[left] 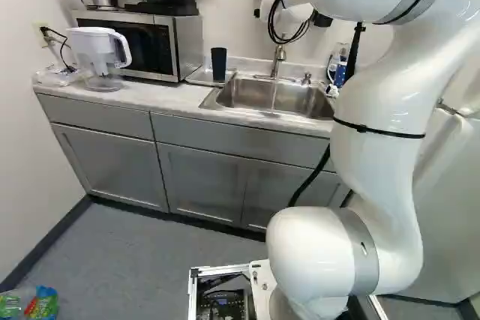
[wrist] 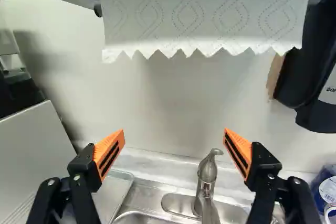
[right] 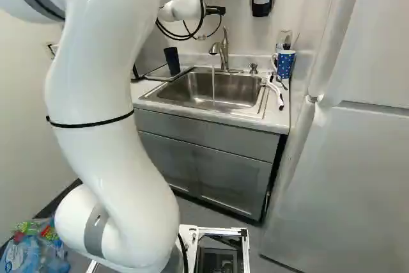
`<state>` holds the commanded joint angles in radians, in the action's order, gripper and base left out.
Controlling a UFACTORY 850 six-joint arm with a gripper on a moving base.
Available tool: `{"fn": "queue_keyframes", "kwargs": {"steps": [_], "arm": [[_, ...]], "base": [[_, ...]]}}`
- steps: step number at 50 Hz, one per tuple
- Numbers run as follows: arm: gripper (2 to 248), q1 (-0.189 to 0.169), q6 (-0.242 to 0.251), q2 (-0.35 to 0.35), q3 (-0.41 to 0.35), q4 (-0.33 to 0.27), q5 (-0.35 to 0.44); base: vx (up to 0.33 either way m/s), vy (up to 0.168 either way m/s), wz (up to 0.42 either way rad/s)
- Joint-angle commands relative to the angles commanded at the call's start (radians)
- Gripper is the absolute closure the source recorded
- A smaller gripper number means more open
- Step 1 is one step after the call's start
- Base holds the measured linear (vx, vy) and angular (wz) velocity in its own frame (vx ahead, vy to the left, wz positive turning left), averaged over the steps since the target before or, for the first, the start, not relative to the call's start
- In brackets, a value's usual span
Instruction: Rinse the cup and place it in the tray
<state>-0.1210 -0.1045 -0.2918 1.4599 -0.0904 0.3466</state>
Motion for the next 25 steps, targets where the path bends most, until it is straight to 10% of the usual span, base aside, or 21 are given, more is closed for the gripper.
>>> {"fn": "queue_keyframes", "kwargs": {"steps": [25], "arm": [[3,-0.009,0.000,-0.063,0.073,0.000,-0.052]], "base": [[0.000,0.000,0.000]]}}
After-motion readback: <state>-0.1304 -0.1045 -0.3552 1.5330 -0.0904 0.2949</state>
